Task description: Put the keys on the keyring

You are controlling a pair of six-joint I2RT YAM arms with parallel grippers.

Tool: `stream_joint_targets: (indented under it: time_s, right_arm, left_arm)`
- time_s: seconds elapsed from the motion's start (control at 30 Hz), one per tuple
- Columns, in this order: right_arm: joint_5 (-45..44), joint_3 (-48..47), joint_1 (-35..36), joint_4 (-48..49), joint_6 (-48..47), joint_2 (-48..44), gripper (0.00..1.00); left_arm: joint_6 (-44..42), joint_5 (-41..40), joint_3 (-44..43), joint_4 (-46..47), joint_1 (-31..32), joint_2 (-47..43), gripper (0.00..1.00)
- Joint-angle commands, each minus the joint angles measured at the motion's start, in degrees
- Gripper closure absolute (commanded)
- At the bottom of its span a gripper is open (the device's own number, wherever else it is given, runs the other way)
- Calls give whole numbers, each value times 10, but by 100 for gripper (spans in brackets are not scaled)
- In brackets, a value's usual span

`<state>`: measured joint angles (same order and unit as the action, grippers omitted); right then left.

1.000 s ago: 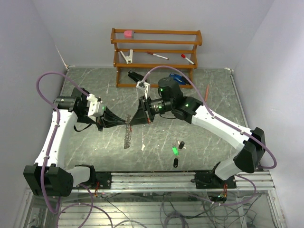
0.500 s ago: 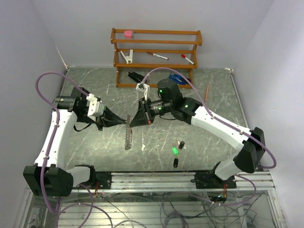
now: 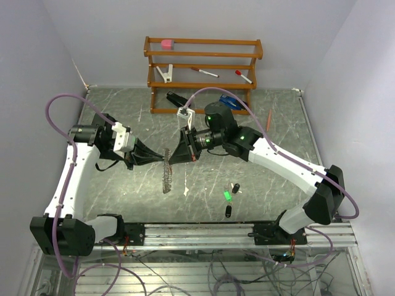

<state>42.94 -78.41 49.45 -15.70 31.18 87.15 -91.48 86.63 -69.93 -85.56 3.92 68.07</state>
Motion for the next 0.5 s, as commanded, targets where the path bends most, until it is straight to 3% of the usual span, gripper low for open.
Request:
stream_joint_targets:
  time_s: [0.0,0.47]
  right_arm:
    - [-2,-11,-3,10,1,-11,100]
    - [-2,-30,-3,18,19,-19,100]
  left_arm:
    - [-8,43,-8,-1,4,-14,93]
    - [-30,42,12,0,4,-11,93]
